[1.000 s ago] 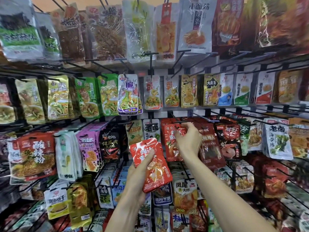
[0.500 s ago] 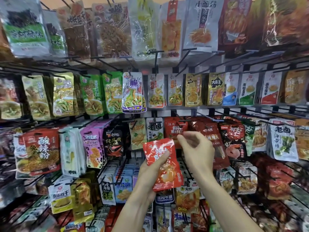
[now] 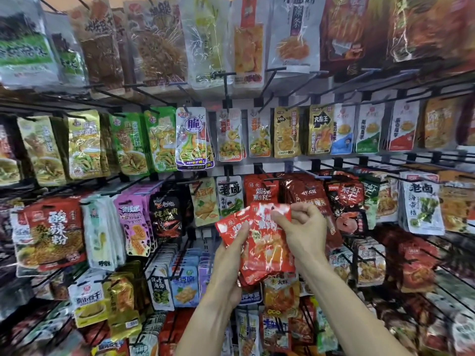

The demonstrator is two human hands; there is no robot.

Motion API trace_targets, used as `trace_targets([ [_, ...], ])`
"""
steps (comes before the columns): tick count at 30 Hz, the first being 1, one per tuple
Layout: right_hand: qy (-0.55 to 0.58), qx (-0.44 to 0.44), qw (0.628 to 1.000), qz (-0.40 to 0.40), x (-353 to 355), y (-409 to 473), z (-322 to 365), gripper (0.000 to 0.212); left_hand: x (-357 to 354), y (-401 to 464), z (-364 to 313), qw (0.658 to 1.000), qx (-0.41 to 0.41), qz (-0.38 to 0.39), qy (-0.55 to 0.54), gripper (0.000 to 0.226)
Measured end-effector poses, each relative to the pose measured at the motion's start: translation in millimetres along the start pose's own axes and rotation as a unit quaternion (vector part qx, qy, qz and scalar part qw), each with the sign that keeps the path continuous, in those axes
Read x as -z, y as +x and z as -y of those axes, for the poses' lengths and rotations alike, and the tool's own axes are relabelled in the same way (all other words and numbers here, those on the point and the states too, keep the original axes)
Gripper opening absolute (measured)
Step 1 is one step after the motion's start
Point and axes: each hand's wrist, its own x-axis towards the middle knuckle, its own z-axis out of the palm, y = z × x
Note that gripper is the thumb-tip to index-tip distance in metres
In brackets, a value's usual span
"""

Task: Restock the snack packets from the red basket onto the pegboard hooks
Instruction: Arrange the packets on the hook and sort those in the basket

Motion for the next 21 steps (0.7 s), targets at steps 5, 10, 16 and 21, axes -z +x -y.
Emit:
trace_targets([
  [5, -0.012, 0.094, 0.995, -0.017, -16.4, 15.8, 8.6, 0.026, 11.8, 1.5, -3.9, 0.998, -0.010, -0.053, -0.039, 0.054],
  [10, -0.061, 0.122, 0.990, -0.034, -20.3, 25.0, 11.5, 0.025, 23.8, -3.6, -11.3, 0.996, -0.026, -0.068, -0.059, 0.050],
  [16, -0.156, 0.158, 0.973, -0.059, -27.1, 29.9, 11.8, 0.020, 34.2, -8.6, -17.5, 0.995, -0.030, -0.078, -0.057, 0.048],
  [21, -0.229, 0.190, 0.952, -0.066, -44.9, 46.4, 0.1, 0.024, 40.9, -6.5, -20.7, 0.994, -0.043, -0.085, -0.046, 0.054],
])
